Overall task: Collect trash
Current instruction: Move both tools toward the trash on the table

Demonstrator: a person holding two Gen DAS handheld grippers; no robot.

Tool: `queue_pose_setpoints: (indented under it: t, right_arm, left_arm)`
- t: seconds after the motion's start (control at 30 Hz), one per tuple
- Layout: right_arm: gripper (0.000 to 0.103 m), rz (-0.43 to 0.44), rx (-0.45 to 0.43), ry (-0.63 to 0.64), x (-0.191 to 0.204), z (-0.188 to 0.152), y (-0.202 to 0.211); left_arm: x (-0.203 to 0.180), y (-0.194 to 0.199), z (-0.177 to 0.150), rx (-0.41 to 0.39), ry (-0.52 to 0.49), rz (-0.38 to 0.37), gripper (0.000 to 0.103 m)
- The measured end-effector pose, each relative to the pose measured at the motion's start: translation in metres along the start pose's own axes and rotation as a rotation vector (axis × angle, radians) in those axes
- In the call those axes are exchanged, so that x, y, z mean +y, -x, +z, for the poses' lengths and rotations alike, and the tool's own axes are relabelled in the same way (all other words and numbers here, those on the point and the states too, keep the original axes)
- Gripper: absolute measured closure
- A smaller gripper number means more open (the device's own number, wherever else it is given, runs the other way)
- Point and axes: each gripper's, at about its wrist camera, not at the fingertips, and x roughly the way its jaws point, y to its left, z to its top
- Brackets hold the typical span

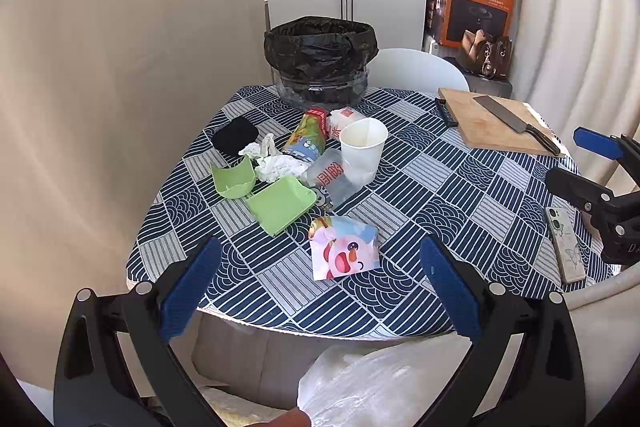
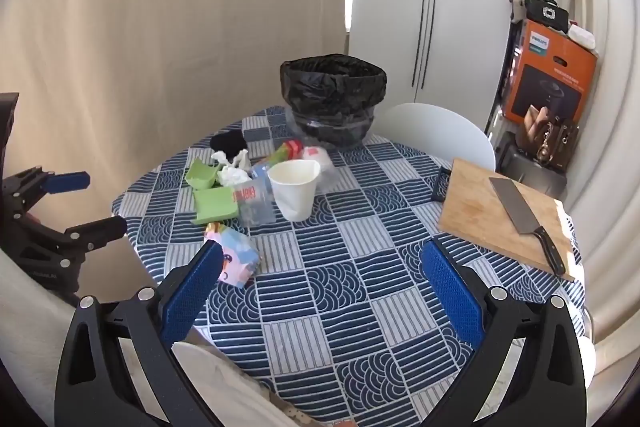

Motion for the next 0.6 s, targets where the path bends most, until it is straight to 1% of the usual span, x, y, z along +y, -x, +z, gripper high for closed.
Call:
queue_pose_setpoints:
  t: [0.2, 0.3, 0.4, 0.6]
  right_arm:
    - [0.008, 0.017, 0.021, 0.003, -0.0029, -0.0063, -0.0046]
    - [0.008, 0.022, 0.032, 0.01, 0.0014, -0.0017, -0.0047]
    - [0.008, 0.024, 0.017, 0.009, 0.0023, -0.0035, -0.005]
    - [0.008, 0.033, 0.029, 0.006, -0.0006, -0.0058, -0.006]
  left_arm:
    - [-0.0038, -0.001, -0.0014, 0.005, -0.009, -0.01, 0.006]
    - [-0.0046, -0.0008, -0.0019, 0.009, -0.007, -0.016, 0.006]
    - [-0.0045, -0.001, -0.0021, 0.013, -0.009, -0.019, 0.006]
    - [-0.006, -0.0018, -0.0024, 0.015, -0.013, -0.023, 0.006]
